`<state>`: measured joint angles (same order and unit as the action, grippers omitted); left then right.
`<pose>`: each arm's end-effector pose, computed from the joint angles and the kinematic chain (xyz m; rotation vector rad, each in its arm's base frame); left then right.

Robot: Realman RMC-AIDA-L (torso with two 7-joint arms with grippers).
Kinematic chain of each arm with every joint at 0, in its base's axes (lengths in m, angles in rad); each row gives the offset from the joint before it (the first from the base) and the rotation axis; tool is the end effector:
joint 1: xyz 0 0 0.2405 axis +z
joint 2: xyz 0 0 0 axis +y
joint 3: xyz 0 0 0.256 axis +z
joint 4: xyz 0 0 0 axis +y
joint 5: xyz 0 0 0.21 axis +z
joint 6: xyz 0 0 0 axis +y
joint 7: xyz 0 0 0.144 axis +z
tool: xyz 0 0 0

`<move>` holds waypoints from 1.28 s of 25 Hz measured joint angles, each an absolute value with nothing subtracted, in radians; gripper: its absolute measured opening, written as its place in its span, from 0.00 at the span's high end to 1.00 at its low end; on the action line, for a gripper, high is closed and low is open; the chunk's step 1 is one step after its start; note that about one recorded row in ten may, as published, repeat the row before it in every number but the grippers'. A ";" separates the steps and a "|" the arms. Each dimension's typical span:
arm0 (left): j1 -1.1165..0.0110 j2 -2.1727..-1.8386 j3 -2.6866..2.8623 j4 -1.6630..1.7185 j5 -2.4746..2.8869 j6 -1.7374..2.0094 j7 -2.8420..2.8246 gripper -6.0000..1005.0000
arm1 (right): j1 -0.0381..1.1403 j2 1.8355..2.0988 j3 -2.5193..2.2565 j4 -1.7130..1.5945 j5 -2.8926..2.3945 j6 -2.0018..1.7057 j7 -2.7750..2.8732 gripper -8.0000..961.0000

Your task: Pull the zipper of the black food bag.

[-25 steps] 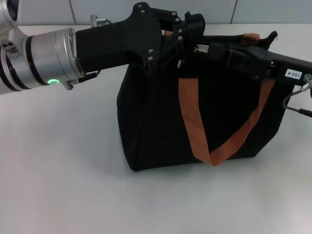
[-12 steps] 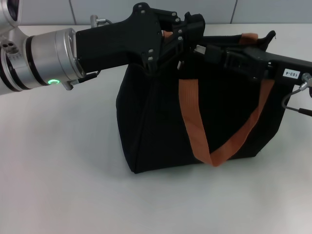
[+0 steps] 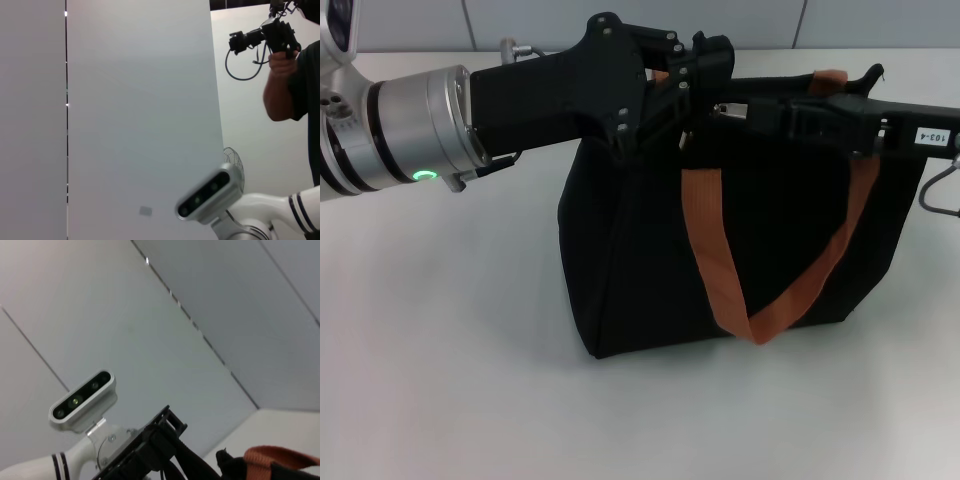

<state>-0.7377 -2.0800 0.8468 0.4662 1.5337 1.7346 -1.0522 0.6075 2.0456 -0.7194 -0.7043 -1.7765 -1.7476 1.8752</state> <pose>-0.1465 0.3498 -0.0060 -2.6809 0.0383 -1.3461 0.2004 0.3447 0.0345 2.7343 -1.0363 -1.1260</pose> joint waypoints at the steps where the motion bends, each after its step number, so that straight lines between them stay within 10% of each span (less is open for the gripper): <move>1: -0.737 -2.080 0.847 0.466 1.534 1.737 -1.052 0.91 | 0.612 2.037 -0.732 -0.713 -1.776 -1.751 1.901 0.99; 32: -0.693 -2.076 0.838 0.466 1.534 1.750 -1.049 0.90 | 0.836 1.969 -0.817 -0.950 -2.034 -1.831 2.393 0.99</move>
